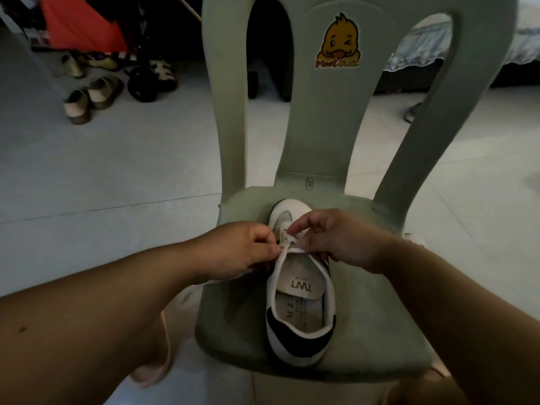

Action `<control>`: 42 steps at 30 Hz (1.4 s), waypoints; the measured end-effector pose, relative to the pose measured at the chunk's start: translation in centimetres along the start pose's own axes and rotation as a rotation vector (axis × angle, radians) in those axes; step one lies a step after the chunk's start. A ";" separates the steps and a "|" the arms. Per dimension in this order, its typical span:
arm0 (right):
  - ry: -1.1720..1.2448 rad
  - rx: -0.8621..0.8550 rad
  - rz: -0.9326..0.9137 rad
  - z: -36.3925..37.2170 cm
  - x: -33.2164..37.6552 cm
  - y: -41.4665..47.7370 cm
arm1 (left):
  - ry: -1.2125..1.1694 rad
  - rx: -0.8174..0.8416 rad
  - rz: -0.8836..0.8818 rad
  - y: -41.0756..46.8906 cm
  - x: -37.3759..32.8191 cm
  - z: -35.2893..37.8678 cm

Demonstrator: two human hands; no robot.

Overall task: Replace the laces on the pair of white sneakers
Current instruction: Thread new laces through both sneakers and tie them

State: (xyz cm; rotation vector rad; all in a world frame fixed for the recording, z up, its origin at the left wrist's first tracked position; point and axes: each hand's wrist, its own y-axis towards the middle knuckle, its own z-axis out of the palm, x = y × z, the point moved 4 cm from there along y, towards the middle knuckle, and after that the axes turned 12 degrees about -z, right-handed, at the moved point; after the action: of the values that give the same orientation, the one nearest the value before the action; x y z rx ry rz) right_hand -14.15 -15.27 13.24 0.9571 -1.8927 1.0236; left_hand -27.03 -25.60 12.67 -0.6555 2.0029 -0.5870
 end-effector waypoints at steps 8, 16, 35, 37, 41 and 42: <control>-0.132 -0.062 -0.018 0.2 0.0 0.0 | 0.082 -0.156 -0.025 0.2 -0.1 -1.2; -0.322 -0.124 -0.068 0.5 1.1 0.2 | 0.404 -0.150 0.000 1.3 0.4 -0.3; -0.504 -0.060 -0.068 1.6 4.4 0.9 | 0.245 -0.173 0.184 -1.4 2.2 -5.4; -0.453 -0.080 -0.035 0.8 4.0 0.5 | 0.249 -0.205 0.139 -1.6 3.7 -7.0; -0.443 -0.076 0.009 0.4 3.3 0.0 | 0.210 -0.259 0.022 -2.4 7.3 -10.0; -0.437 -0.075 0.013 0.4 3.3 0.0 | 0.178 -0.291 -0.009 -2.6 8.4 -10.8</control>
State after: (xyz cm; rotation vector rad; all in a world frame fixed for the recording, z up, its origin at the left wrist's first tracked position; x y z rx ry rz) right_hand -15.63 -16.46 16.03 1.1985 -2.2752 0.7867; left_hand -39.53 -31.44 14.12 -0.8102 2.2778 -0.3706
